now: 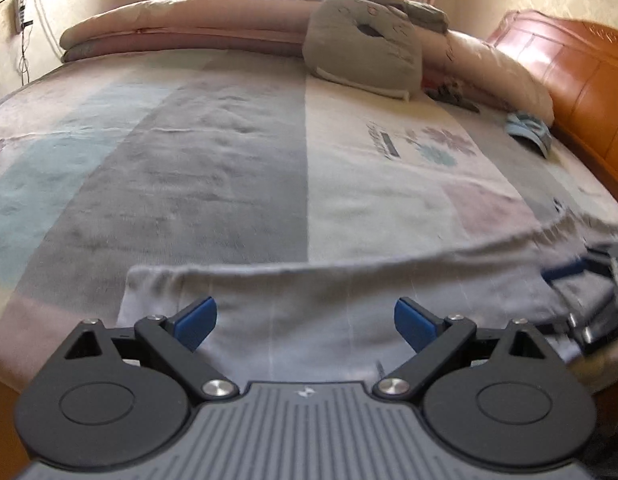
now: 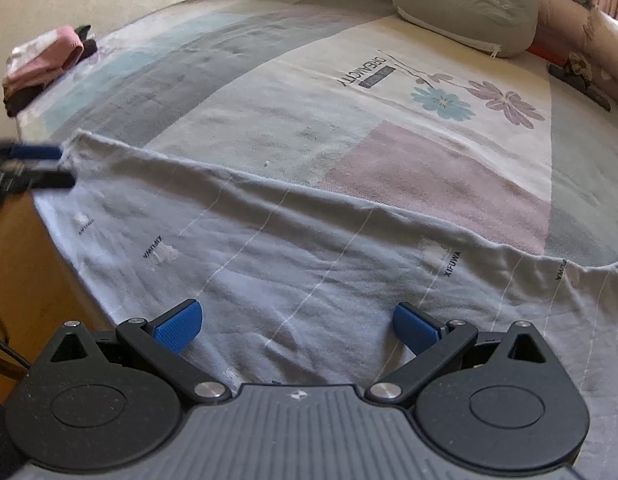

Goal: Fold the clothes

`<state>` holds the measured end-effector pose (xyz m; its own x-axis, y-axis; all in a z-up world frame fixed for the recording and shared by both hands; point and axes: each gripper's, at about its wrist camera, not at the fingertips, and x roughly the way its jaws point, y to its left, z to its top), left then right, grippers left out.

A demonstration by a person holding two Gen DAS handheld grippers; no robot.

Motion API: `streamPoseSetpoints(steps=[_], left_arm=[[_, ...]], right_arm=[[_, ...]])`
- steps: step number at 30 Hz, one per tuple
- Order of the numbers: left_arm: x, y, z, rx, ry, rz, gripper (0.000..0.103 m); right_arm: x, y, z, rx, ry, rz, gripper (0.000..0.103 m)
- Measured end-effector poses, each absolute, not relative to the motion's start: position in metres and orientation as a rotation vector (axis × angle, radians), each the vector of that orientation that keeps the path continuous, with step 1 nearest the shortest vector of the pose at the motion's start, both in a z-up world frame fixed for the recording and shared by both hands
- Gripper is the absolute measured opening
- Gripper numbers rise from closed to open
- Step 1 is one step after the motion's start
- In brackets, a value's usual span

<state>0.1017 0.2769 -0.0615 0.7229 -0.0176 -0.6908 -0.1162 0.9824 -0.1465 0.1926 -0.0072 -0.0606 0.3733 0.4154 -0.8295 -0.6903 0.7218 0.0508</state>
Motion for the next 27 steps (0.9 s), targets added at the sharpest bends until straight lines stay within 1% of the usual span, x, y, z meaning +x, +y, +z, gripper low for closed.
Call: streamPoseSetpoints(steps=[3, 4, 5, 11, 14, 22, 27], left_arm=[[0.113, 0.286, -0.075, -0.206, 0.755, 0.058, 0.096], [0.114, 0.287, -0.077, -0.210, 0.736, 0.044, 0.099], [0.117, 0.287, -0.077, -0.212, 0.734, 0.042, 0.100], [0.118, 0.283, -0.064, -0.204, 0.709, 0.002, 0.100], [0.124, 0.289, -0.075, -0.207, 0.759, 0.033, 0.099], [0.113, 0.259, -0.054, -0.118, 0.766, -0.010, 0.100], [0.104, 0.239, -0.066, -0.111, 0.843, 0.020, 0.100]], right_arm=[[0.187, -0.001, -0.063, -0.396, 0.939, 0.711, 0.103], [0.186, 0.001, -0.063, -0.409, 0.937, 0.707, 0.103], [0.187, 0.000, -0.063, -0.400, 0.941, 0.702, 0.103], [0.186, -0.002, -0.063, -0.417, 0.932, 0.721, 0.103], [0.184, -0.003, -0.064, -0.412, 0.916, 0.723, 0.103], [0.186, -0.010, -0.055, -0.354, 0.920, 0.716, 0.103], [0.193, -0.015, -0.049, -0.280, 0.902, 0.747, 0.103]])
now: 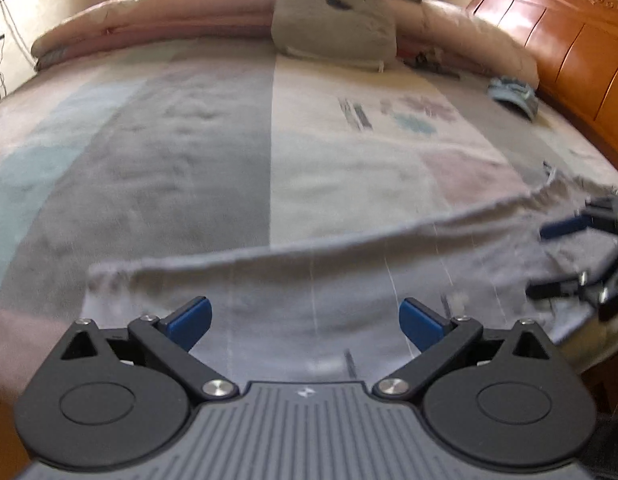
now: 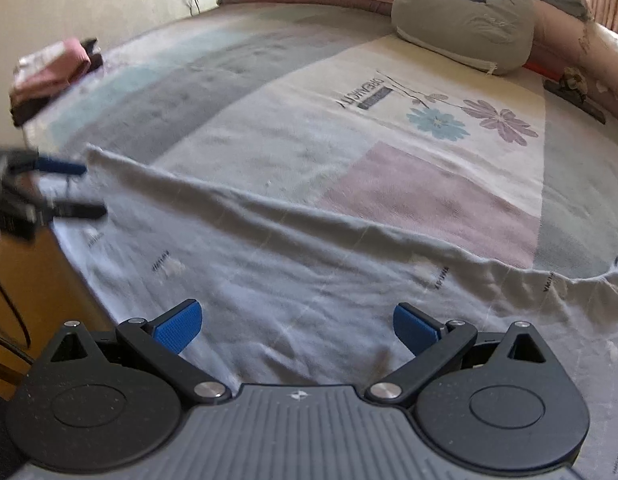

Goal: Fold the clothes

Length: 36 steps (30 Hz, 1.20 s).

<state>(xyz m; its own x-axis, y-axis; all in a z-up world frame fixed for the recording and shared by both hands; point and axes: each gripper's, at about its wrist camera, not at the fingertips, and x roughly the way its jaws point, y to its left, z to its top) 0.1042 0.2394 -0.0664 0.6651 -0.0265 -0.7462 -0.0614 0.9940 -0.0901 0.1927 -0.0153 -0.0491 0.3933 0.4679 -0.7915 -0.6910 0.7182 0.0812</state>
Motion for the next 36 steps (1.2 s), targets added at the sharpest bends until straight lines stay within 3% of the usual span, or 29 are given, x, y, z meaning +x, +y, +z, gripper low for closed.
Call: streamPoseSetpoints(steps=[12, 36], left_arm=[[0.082, 0.237, -0.071, -0.322, 0.860, 0.095, 0.099], [0.073, 0.265, -0.062, -0.420, 0.769, 0.181, 0.099]], right_arm=[[0.209, -0.029, -0.054, -0.218, 0.923, 0.788, 0.103], [0.211, -0.009, -0.046, -0.267, 0.941, 0.839, 0.103]])
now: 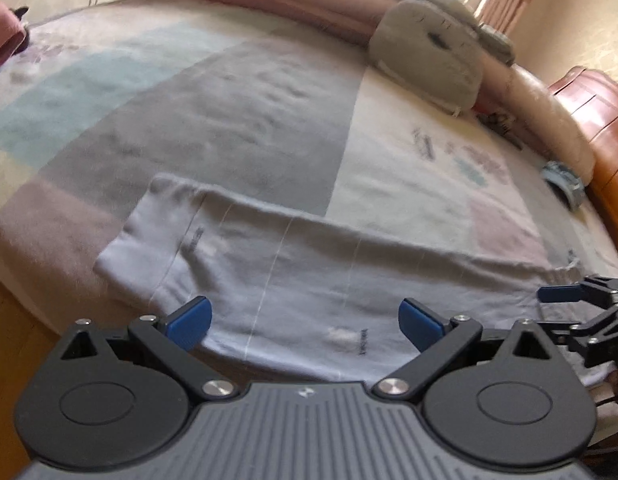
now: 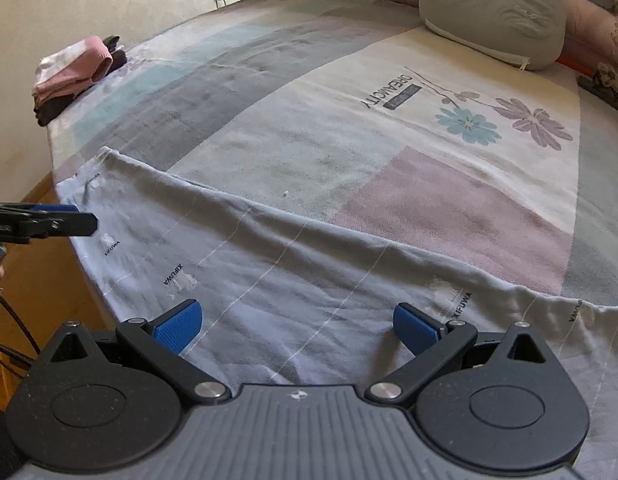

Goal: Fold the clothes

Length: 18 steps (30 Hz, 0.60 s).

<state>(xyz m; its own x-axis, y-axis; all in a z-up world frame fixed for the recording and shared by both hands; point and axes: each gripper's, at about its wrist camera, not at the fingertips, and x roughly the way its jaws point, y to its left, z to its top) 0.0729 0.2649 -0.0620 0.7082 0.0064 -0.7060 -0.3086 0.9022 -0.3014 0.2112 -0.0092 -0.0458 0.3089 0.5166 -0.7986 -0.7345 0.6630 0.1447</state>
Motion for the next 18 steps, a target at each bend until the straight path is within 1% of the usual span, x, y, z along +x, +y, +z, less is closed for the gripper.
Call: streamPoseSetpoints(steps=[5, 11, 14, 18], left_arm=[[0.086, 0.261, -0.049, -0.337, 0.756, 0.154, 0.099], [0.098, 0.250, -0.045, -0.267, 0.768, 0.148, 0.099], [0.095, 0.245, -0.041, -0.255, 0.775, 0.145, 0.099], [0.094, 0.240, -0.036, -0.299, 0.774, 0.121, 0.099]], right_arm=[[0.213, -0.019, -0.035, -0.264, 0.868, 0.771, 0.103], [0.233, -0.062, -0.033, -0.259, 0.836, 0.576, 0.103], [0.249, -0.090, -0.031, -0.257, 0.808, 0.490, 0.103], [0.281, -0.129, -0.041, -0.230, 0.820, 0.338, 0.103]])
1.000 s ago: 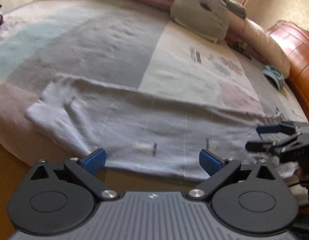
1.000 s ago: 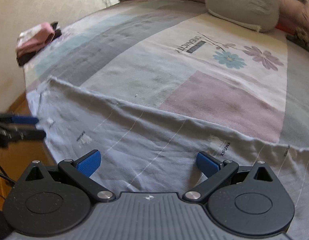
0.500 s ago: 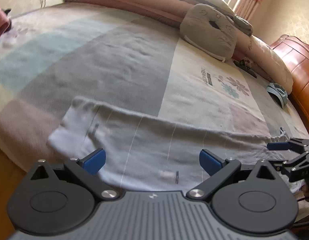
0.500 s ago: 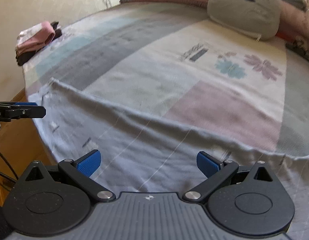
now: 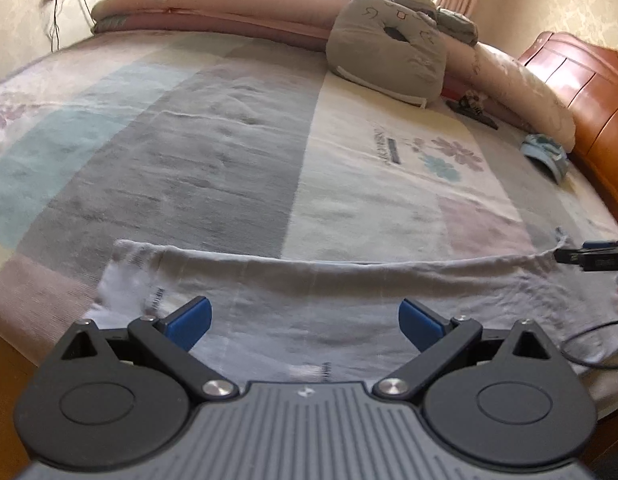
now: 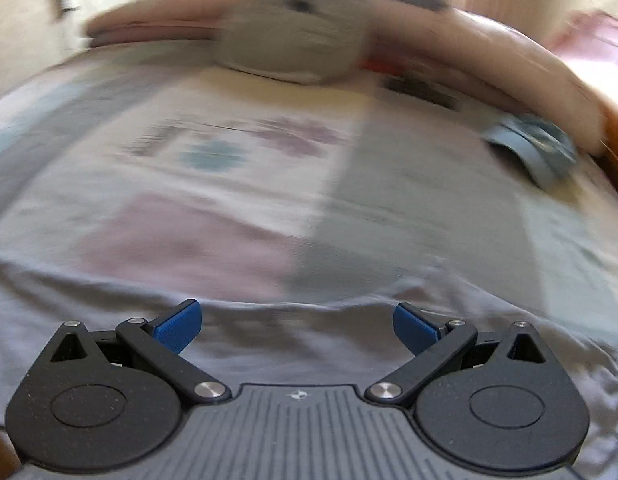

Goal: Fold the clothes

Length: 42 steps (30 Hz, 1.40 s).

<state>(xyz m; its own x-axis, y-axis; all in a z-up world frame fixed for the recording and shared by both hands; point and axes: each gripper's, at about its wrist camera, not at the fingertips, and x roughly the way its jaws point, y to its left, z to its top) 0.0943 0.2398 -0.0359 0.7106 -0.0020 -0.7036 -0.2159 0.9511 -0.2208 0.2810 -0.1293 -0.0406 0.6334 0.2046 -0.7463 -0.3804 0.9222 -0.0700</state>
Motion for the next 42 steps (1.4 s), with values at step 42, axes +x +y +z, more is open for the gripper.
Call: streamPoseSetpoints(steps=[42], left_arm=[[0.196, 0.089, -0.028, -0.039, 0.918, -0.135, 0.100]], right_arm=[[0.185, -0.310, -0.064, -0.174, 0.774, 0.285, 0.103]])
